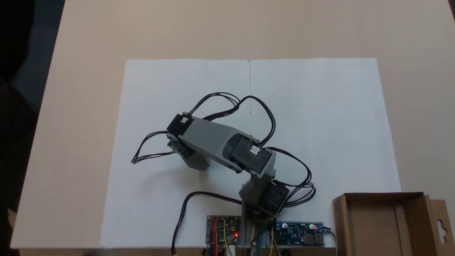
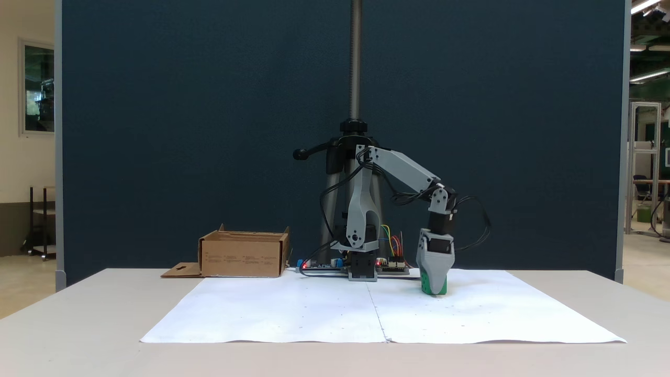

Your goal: Grasp a green dice and put it in the bin.

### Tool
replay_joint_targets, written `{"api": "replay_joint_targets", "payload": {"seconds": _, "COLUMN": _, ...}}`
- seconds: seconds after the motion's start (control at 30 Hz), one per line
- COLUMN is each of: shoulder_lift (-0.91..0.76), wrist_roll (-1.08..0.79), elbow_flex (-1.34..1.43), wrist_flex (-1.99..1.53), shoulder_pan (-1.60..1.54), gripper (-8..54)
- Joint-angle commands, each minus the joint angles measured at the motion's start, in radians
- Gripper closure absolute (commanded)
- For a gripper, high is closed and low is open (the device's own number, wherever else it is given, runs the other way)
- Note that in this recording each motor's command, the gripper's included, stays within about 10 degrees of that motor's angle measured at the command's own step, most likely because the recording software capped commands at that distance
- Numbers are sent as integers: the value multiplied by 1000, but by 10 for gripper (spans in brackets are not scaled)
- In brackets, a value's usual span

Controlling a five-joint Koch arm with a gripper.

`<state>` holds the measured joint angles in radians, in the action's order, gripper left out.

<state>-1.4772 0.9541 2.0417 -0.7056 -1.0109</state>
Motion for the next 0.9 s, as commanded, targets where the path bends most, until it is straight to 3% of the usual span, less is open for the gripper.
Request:
{"api": "replay_joint_targets", "payload": {"seconds": 0.0, "shoulder_lift": -9, "wrist_roll": 38, "elbow_flex": 0, "wrist_flex": 9, "shoulder_pan": -6, "gripper": 56}}
{"api": "replay_joint_targets", "payload": {"seconds": 0.13, "shoulder_lift": -9, "wrist_roll": 32, "elbow_flex": 11, "wrist_flex": 9, "shoulder_pan": -2, "gripper": 58}}
{"api": "replay_joint_targets", "payload": {"seconds": 0.4, "shoulder_lift": -18, "wrist_roll": 32, "elbow_flex": 11, "wrist_flex": 31, "shoulder_pan": -3, "gripper": 132}}
{"api": "replay_joint_targets", "payload": {"seconds": 0.87, "shoulder_lift": -15, "wrist_roll": 32, "elbow_flex": 11, "wrist_flex": 109, "shoulder_pan": -5, "gripper": 139}}
